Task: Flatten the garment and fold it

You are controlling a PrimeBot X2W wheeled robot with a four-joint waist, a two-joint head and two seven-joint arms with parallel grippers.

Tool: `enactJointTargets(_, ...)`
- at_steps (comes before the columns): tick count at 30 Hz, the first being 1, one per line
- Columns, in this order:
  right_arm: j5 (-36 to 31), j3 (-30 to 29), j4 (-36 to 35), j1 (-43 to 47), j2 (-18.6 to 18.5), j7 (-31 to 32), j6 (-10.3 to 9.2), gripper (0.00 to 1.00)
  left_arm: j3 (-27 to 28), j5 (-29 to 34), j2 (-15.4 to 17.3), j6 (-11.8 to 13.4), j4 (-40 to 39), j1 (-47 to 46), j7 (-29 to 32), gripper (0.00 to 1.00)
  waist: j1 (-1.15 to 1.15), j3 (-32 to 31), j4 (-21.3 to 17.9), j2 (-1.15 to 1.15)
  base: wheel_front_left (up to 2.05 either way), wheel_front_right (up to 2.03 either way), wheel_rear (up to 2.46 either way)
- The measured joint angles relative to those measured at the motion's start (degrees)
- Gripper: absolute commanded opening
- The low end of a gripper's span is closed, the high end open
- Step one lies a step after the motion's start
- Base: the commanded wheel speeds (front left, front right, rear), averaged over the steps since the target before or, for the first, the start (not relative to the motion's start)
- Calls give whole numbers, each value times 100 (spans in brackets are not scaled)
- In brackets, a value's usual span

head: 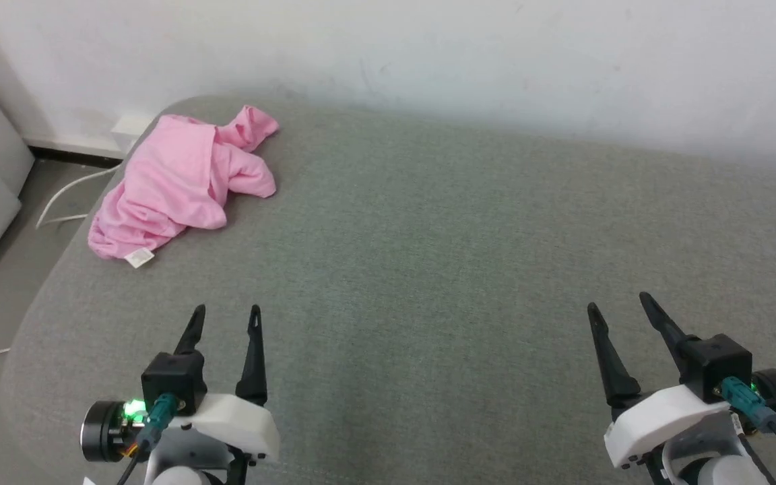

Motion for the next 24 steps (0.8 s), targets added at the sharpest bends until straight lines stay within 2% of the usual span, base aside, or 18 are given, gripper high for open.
enactJointTargets(24,49,80,79,-35,1,-163,0,100,-158,-145,130,248,181,-26,-274,100,0,17,635,0,0,0,0)
